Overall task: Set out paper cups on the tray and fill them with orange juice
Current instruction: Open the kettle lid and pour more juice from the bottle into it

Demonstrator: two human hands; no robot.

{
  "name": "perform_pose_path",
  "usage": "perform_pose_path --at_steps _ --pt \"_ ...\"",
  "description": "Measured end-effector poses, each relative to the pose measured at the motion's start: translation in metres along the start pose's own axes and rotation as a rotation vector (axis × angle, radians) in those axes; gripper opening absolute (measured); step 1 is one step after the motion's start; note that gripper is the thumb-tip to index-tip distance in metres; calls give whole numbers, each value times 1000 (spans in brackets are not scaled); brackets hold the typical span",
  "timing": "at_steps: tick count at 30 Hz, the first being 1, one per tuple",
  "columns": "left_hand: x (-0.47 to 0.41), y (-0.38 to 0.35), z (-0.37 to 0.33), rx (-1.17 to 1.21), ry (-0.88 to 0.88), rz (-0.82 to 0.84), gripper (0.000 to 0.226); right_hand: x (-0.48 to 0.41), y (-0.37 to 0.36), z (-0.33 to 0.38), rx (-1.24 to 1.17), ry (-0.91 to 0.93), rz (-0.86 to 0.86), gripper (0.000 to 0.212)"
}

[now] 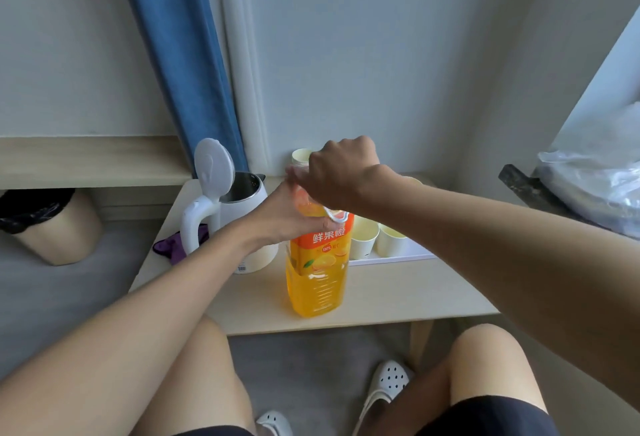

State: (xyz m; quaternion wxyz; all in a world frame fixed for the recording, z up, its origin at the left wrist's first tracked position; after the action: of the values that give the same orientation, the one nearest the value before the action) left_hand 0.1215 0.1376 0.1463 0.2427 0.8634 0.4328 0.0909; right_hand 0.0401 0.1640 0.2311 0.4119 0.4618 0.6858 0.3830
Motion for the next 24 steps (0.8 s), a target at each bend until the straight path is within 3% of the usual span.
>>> perform_pose_path --at_steps 6,10,16,19,22,24 --pt "-3 -3 9 -46 37 -10 74 -8 1 -4 79 -2 13 45" --pt "-4 -1 5 -8 44 48 69 -6 -2 -13 -79 42 33 51" --pt "-8 -1 8 12 13 117 73 -3 3 -16 44 273 -3 57" --pt "-10 -1 10 -7 37 113 72 -3 6 -15 84 278 119 52" --pt "-12 0 12 9 29 115 62 -7 1 -15 -79 228 299 42" --pt "-11 0 13 37 33 123 69 -7 -1 -14 -166 253 314 30"
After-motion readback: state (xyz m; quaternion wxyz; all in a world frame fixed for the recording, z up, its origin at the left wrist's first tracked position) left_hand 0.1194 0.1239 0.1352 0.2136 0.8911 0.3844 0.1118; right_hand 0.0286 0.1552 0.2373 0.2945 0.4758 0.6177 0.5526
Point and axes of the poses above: each hand's wrist, its own x-axis away from the middle knuckle, its own y-axis out of the back of the hand, z = x × y, the point moved 5 cm from there along -x, towards the middle knuckle
